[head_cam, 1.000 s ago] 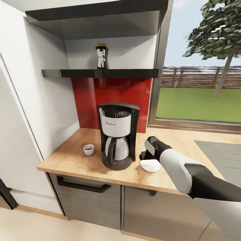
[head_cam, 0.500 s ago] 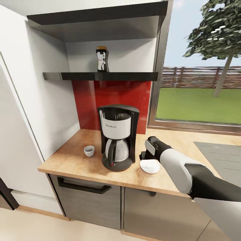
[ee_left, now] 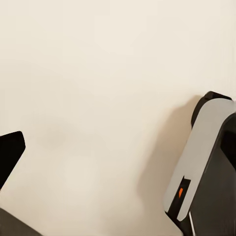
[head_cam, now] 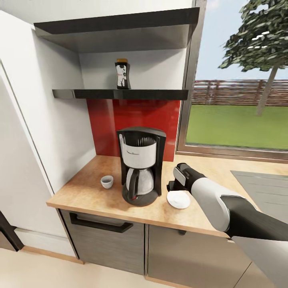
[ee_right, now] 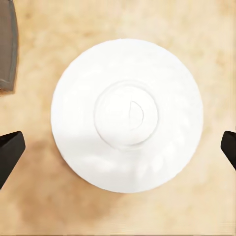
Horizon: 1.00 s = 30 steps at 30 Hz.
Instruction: Set up a coffee station on the kitchen countertop: keep the coffee maker on the countertop, move the bottle of coffee from the kitchen shelf to the counter next to the coffee maker, place a paper coffee filter on top of the coffee maker, put the saucer next to the coffee maker with the coffee cup on the saucer, and place the electric kettle next to the coffee maker.
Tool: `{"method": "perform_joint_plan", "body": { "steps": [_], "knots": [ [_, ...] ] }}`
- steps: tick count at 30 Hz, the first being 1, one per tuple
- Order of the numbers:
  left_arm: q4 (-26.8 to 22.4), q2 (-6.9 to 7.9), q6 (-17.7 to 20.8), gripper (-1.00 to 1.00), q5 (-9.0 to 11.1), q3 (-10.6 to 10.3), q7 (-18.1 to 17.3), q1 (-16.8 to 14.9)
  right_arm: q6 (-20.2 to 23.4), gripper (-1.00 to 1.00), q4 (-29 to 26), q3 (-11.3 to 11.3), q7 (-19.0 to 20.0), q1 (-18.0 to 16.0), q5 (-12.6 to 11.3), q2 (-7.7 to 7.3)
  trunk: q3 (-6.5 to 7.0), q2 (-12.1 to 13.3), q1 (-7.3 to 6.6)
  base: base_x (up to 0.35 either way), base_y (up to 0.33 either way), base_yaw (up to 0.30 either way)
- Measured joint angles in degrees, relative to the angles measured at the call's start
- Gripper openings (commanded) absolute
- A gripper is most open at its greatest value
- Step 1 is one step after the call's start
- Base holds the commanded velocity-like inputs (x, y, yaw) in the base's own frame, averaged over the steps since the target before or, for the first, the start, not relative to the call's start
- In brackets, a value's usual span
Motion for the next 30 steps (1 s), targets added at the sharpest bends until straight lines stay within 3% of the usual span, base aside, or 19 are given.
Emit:
{"method": "perform_joint_plan", "body": {
  "steps": [12,16,22,30],
  "knots": [
    [-0.02,-0.02,-0.11,1.0,-0.11,-0.08,0.0,0.0,0.0,1.0,0.0,0.0,0.03,0.01,-0.04,0.01,2.16,4.82,-2.64,0.0,0.0,-0.012],
    [-0.02,-0.03,-0.4,1.0,-0.12,-0.09,0.0,-0.01,0.01,1.0,0.0,-0.01,0.07,0.02,-0.07,-0.04,2.17,4.84,-2.65,0.0,0.0,-0.198],
    [-0.01,-0.03,-4.67,1.0,-0.1,-0.14,0.06,-0.01,0.02,1.0,-0.01,-0.01,0.09,0.02,-0.16,-0.51,2.17,4.84,-2.65,-0.006,0.0,-0.287],
    [-0.02,0.14,-4.65,1.0,0.0,-0.09,0.07,0.0,0.0,1.0,0.0,0.01,0.06,-0.03,-0.1,-1.09,2.17,4.84,-2.61,-0.285,0.0,-0.195]
  ]
}}
